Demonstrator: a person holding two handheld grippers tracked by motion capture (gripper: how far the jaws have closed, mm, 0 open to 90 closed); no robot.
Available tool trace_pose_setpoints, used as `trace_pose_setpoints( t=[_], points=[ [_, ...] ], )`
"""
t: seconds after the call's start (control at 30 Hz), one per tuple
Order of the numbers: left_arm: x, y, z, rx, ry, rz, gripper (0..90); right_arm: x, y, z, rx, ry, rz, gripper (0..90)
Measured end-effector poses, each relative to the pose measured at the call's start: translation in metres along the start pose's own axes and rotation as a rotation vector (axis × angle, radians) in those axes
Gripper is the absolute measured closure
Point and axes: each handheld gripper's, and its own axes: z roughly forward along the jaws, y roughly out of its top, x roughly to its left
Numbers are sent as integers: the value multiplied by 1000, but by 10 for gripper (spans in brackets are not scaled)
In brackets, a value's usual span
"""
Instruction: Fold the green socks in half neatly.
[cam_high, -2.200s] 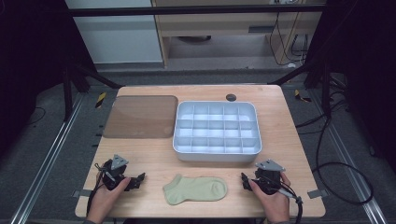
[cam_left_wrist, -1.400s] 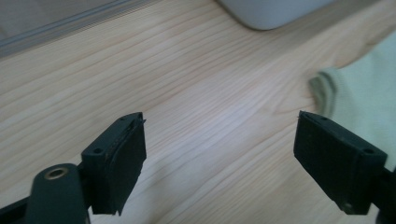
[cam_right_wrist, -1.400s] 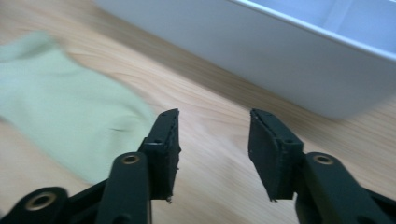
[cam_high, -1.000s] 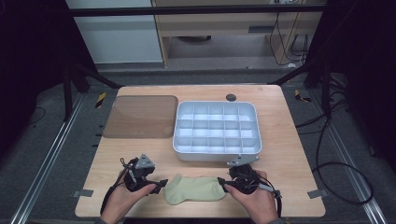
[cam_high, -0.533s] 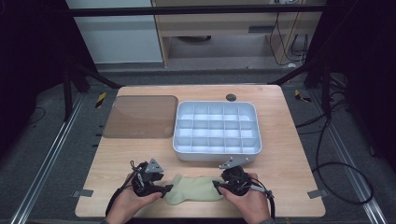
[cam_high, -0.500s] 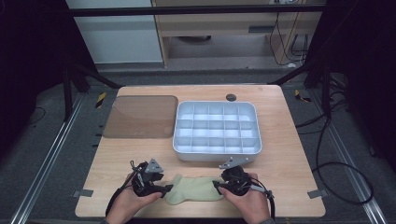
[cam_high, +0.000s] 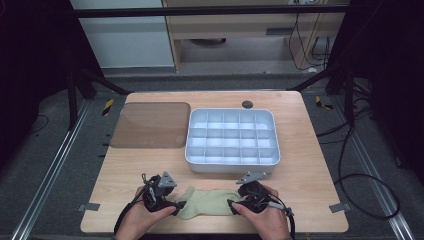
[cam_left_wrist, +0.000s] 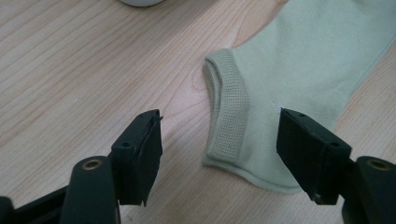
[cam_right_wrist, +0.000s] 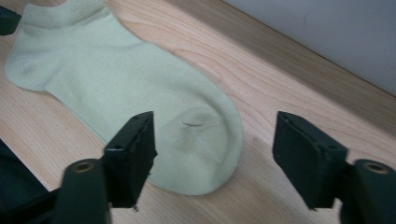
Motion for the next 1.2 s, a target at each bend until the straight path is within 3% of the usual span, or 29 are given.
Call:
trace_pose_setpoints(
  t=[0.13,0.63,0.93,1.2],
  points=[
    [0,-1,-2,-4,5,4,317,3,-2,2,10,2,-11,381],
    [2,-5,2,7,19,4,333,4,-7,9,28,8,6,388],
    [-1,-4,5,13,12,20,378,3,-7,10,16,8,1,503],
    [-1,-4,6,15,23,26,417,4,-7,13,30,-5,17,460]
  ],
)
